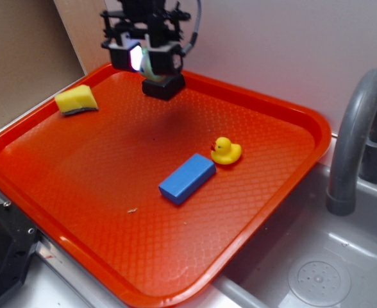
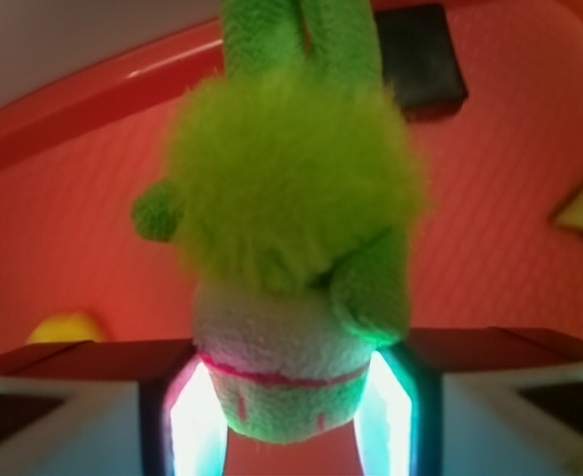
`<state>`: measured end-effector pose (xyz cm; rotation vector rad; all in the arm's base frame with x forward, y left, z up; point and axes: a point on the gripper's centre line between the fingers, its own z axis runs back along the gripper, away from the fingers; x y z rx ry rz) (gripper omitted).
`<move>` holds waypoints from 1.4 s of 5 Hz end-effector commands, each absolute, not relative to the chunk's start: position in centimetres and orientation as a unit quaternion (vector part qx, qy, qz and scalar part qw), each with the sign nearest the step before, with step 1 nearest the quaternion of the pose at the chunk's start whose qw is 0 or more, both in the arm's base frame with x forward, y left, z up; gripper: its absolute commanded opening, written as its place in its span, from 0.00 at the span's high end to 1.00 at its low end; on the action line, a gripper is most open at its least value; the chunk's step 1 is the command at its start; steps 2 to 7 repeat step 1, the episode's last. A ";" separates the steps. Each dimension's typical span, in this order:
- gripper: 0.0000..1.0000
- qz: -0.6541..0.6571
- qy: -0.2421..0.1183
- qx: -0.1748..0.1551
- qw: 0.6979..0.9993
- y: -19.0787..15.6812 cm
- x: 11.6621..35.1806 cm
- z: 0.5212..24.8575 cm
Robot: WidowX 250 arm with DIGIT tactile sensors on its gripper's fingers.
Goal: Grab the green animal.
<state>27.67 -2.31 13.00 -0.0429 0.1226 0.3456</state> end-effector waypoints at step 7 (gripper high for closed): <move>1.00 0.159 -0.021 -0.056 0.985 -0.8 23.1 19.8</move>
